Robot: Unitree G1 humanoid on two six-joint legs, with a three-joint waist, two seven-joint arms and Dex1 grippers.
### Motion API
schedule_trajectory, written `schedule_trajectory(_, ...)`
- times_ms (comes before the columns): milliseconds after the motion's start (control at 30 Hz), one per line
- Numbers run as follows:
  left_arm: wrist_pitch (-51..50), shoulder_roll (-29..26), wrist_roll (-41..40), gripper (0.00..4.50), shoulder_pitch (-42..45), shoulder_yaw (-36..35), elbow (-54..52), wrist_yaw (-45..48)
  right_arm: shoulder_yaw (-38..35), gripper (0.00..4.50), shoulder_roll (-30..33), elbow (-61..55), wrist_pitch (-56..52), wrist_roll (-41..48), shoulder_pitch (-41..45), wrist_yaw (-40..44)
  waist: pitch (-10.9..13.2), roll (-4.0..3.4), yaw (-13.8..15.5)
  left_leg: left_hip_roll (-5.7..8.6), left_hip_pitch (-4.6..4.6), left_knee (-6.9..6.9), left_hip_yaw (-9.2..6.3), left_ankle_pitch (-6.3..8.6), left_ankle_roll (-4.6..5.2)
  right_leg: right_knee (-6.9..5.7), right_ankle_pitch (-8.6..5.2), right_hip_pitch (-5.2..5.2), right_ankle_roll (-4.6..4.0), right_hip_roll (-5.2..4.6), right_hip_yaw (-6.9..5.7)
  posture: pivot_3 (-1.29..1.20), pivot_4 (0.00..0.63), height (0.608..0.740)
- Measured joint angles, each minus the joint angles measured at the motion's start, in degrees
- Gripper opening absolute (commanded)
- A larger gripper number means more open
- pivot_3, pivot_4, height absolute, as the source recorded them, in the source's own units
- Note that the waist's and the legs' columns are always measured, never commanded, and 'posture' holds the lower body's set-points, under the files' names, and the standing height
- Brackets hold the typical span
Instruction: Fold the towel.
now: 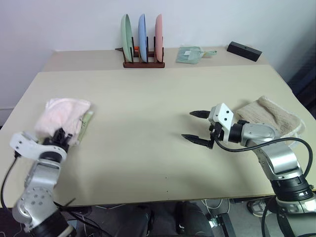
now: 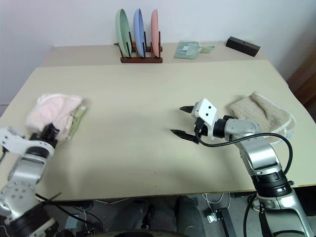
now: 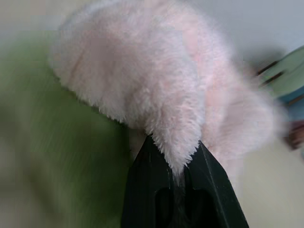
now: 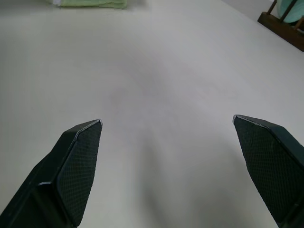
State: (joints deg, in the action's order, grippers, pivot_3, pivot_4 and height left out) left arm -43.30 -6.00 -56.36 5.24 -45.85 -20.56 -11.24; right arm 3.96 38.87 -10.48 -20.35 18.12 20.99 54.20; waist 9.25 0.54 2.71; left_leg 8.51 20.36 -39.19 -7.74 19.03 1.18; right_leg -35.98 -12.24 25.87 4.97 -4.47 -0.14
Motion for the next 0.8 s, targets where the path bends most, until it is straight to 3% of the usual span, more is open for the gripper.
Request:
schedule_trajectory(133,1.76,-0.16,-3.53,3.42,-0.68,0.59,-3.22,-0.89,0.05,4.5,-0.01,0.41,0.05,-0.16,0.0,0.23,-0.01,-0.01,-0.13,0.0,-0.03,0.0,0.01,0.0,-0.01,0.0,0.0,-0.04,0.0,-0.01,0.01,0.0,0.15,0.74)
schedule_trajectory(200,2.08,-0.18,-4.27,3.42,-1.6,0.89,-3.6,-1.3,0.04,4.5,0.0,0.62,0.06,-0.52,0.0,0.25,-0.01,-0.02,-0.32,0.0,-0.02,0.03,0.01,0.0,-0.01,0.0,0.0,0.0,0.0,0.0,0.01,0.0,0.15,0.74)
schedule_trajectory(367,-0.18,-2.46,-14.29,3.42,-18.64,2.83,-9.72,5.72,-0.34,4.5,0.59,1.58,0.76,-1.06,-0.01,0.39,0.0,0.0,-0.47,-0.02,0.01,0.08,0.11,0.04,0.01,0.02,-0.01,0.11,-0.02,0.04,0.13,0.0,0.15,0.74)
schedule_trajectory(500,-1.5,-10.62,-14.93,3.42,-25.12,9.54,-17.84,13.35,-0.9,4.5,1.06,3.22,1.44,-1.23,-0.03,0.24,0.0,-0.03,0.74,-0.01,-0.12,0.03,0.09,0.05,0.01,0.08,-0.03,-0.17,-0.05,0.0,0.08,0.0,0.15,0.74)
schedule_trajectory(600,-1.31,-16.45,-8.51,3.42,-21.88,18.5,-21.1,16.1,-1.81,4.5,1.47,5.62,2.2,-1.61,-0.12,0.1,0.0,-0.06,1.11,-0.01,-0.21,0.04,0.08,0.07,0.04,0.18,-0.04,-0.3,-0.07,0.02,0.07,0.0,0.15,0.74)
schedule_trajectory(667,-0.25,-22.02,0.2,3.42,-16.9,25.29,-20.6,17.54,-2.77,4.5,1.75,7.32,2.64,-1.8,-0.28,-0.26,-0.01,-0.07,0.98,-0.01,-0.23,0.06,0.08,0.07,0.04,0.16,-0.02,-0.29,-0.03,0.02,0.06,0.0,0.15,0.74)
schedule_trajectory(800,6.07,-27.84,16.69,3.42,-5.61,36.93,-14.05,21.65,-5.15,4.5,1.07,10.19,3.14,-1.78,-0.73,-2.66,-0.03,-0.16,0.77,-0.03,-0.25,0.16,0.1,0.06,0.03,0.18,-0.01,-0.24,-0.03,0.04,0.07,0.0,0.15,0.74)
